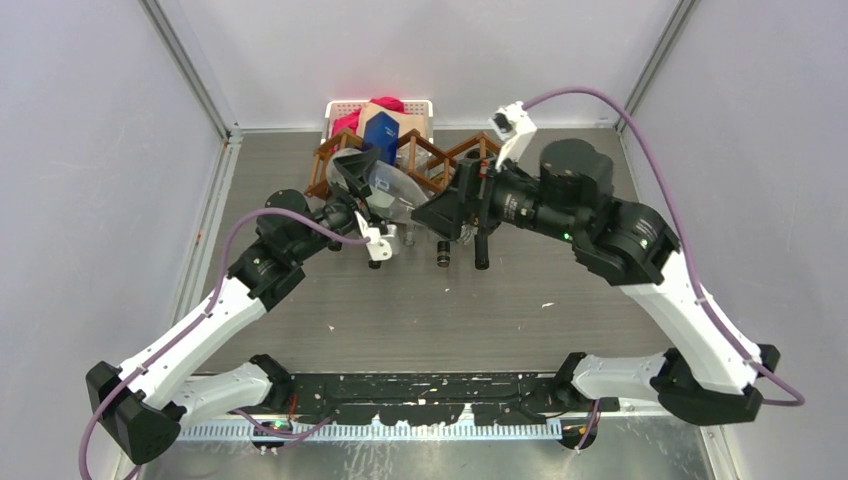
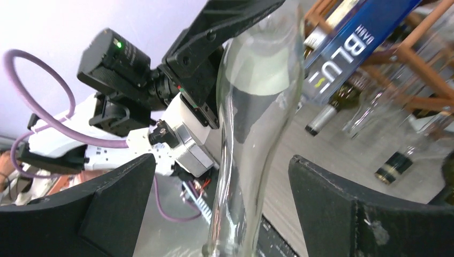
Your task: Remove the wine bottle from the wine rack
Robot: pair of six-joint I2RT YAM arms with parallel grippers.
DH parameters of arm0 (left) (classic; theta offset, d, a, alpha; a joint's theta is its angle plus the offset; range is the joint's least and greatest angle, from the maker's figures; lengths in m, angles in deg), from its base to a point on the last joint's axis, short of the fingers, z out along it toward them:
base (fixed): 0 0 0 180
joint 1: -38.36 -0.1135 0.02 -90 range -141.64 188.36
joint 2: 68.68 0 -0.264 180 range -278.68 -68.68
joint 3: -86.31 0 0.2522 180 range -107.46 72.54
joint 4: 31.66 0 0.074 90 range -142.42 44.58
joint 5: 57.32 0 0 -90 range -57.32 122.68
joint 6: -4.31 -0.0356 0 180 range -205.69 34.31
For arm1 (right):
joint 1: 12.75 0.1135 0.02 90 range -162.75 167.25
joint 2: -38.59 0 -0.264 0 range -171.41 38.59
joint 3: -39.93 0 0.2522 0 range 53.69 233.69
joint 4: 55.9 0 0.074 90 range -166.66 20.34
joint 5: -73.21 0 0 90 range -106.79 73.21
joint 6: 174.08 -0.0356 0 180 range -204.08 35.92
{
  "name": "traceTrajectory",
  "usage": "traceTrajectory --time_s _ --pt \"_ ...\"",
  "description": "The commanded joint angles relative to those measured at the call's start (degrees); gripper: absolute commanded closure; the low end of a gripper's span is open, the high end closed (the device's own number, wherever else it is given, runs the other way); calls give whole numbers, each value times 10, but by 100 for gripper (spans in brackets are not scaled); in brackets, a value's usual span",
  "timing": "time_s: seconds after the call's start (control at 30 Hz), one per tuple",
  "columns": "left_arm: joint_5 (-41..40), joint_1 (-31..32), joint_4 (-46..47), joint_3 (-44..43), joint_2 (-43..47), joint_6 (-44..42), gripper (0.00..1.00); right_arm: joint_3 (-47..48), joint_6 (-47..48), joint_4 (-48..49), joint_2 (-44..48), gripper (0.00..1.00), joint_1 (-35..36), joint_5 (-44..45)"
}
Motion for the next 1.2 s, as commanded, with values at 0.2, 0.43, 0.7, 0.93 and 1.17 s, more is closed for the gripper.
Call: traceTrajectory --time_s 0.2,0.43,0.7,0.93,1.17 --pt "-45 15 138 -46 33 50 100 -81 52 209 110 0 3 129" --pt "-110 17 28 -138 16 205 100 -171 98 327 170 0 3 102" --pt "-99 17 -81 -194 9 324 100 -201 125 383 170 0 4 33" --pt "-33 17 -153 -209 15 374 100 -152 125 434 79 0 3 -4" --pt "-3 17 -208 -227 19 406 100 -106 104 466 1 4 3 -6"
